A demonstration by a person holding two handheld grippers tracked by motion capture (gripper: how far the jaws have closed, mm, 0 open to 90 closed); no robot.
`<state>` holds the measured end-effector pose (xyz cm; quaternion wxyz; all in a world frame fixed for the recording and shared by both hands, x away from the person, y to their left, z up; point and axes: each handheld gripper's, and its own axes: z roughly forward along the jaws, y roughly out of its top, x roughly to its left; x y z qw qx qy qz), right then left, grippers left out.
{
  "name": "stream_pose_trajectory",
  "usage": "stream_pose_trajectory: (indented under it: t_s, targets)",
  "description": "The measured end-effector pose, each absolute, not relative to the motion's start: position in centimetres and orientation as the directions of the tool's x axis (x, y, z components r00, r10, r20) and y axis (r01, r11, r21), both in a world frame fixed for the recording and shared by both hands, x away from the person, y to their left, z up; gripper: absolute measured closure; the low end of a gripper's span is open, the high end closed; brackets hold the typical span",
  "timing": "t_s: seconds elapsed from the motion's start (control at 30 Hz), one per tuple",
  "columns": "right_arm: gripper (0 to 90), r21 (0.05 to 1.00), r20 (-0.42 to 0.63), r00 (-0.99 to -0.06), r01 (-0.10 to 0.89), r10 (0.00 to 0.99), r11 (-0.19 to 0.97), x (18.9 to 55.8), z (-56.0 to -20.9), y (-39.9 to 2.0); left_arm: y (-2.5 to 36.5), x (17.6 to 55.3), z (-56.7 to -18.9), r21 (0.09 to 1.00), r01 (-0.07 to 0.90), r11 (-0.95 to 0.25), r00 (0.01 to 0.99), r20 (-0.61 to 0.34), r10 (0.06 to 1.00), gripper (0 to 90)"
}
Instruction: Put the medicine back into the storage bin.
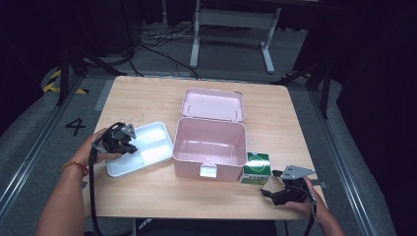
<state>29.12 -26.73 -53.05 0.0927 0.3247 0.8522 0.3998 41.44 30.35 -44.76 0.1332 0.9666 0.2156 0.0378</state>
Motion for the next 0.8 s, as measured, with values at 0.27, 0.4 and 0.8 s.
stream_pose_trajectory:
  t_s: [0.27,0.4,0.8]
  targets:
    - [12.3,0.741,0.102,-0.772,0.479,0.628,0.47,29.1,-53.0,-26.7,30.1,41.5,-44.8,0.265,0.405,-0.875,0.904,0.026,0.426,87.8]
    - [12.3,0.741,0.102,-0.772,0.479,0.628,0.47,29.1,-53.0,-26.7,30.0,41.4,-44.8,0.267,0.406,-0.874,0.903,0.03,0.428,85.1]
    - [12.3,0.741,0.102,-0.772,0.48,0.628,0.47,29.1,-53.0,-26.7,29.6,40.3,-43.1,0.281,0.392,-0.876,0.901,0.075,0.428,71.7]
